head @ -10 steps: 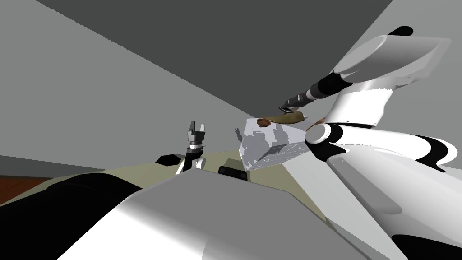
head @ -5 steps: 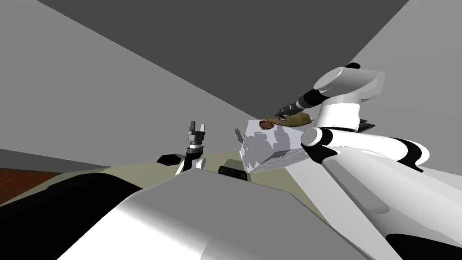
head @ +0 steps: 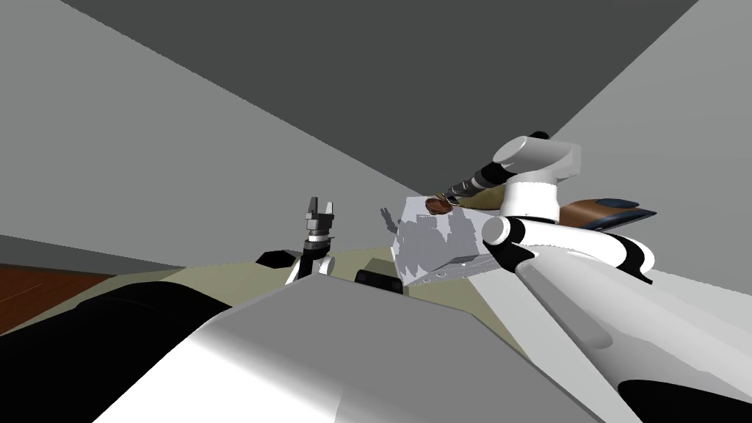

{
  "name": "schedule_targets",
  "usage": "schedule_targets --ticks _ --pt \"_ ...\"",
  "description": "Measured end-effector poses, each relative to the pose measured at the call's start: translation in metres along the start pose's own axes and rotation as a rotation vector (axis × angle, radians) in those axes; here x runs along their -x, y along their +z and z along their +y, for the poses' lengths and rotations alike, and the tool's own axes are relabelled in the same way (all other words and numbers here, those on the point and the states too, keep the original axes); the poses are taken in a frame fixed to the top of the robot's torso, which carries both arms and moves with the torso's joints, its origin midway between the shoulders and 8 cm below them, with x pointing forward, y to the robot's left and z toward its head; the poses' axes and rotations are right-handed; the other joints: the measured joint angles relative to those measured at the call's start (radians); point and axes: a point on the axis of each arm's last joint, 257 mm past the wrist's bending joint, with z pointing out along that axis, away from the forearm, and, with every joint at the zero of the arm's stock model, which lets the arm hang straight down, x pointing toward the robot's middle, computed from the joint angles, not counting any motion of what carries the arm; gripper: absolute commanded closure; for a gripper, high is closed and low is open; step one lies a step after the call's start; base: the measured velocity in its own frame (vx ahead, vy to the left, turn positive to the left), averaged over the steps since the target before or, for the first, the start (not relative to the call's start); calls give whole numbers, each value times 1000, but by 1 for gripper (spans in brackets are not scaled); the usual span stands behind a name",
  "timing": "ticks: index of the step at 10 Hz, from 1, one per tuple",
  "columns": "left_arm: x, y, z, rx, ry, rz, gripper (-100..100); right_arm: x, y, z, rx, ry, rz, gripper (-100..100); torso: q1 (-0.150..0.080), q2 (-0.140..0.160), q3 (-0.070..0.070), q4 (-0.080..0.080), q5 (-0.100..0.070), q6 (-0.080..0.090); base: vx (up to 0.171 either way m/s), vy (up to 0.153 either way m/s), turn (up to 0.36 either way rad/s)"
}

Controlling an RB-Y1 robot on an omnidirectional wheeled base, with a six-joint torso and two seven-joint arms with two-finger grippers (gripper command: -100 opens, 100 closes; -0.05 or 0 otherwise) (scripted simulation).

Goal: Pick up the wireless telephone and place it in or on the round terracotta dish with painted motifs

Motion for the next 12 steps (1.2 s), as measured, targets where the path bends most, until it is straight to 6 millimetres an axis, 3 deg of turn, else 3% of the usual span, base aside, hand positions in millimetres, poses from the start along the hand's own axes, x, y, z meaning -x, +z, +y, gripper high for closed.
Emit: schedule_targets --ticks 1,5,6,7,12 --pt "0 0 0 0 0 0 0 0 0 0 0 0 0 -100 1 2 2 1 1 0 0 0 0" --pt "0 0 0 0 0 0 0 0 0 0 -1 0 0 -100 1 5 3 2 1 0 0 0 0" --pt "0 0 0 0 0 0 0 0 0 0 -1 0 0 0 1 5 3 2 1 0 0 0 0" --pt "0 0 0 0 0 0 0 0 0 0 -1 0 0 -100 1 5 3 2 1 0 9 -10 42" --pt "0 0 0 0 0 0 0 -12 -39 -4 8 12 3 -100 1 5 4 2 1 0 -4 -10 29"
